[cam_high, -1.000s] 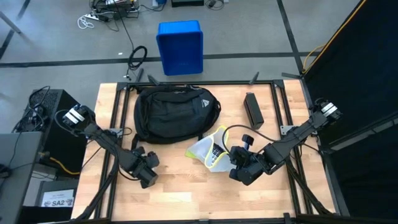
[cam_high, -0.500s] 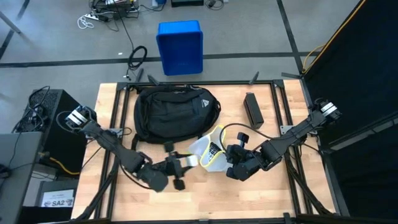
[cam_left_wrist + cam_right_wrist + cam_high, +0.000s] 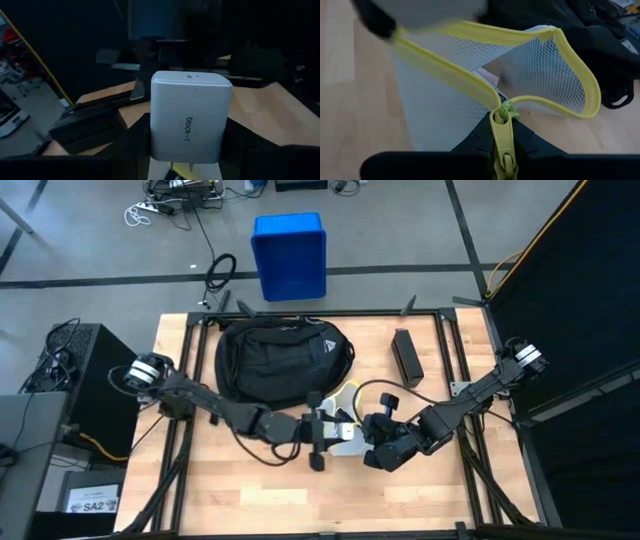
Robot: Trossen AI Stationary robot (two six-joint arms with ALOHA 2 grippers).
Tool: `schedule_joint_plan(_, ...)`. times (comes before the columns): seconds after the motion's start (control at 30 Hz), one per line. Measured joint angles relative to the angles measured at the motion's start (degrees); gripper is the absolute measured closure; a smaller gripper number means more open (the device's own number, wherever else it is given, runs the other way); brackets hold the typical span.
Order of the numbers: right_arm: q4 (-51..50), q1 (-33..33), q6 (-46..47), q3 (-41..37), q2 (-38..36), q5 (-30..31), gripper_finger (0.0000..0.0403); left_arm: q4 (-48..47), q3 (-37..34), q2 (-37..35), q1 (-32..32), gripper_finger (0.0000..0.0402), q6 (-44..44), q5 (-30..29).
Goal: Unpack backpack
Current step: Put the white charger adapter into the yellow zip bag
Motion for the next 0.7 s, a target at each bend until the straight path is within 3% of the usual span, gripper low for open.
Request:
schedule_joint_plan(0.17, 0.0, 0.0, -1.5, 0.0, 0.0, 0.1, 0.0403, 1.7, 0.0, 0.9, 3.4, 0.0272, 1.6, 2.2)
schedule_joint_plan(0.5, 0.0, -0.4, -6.3, 0.0, 0.0, 0.2, 0.0403, 1.6, 0.0, 0.8, 9.5, 0.0272, -0.9, 13.4)
schedule_joint_plan(0.7, 0.2, -1.3, -7.6, 0.0, 0.0, 0.1, 0.0403, 1.6, 0.1, 1.0, 10.4, 0.0272, -3.1, 15.7)
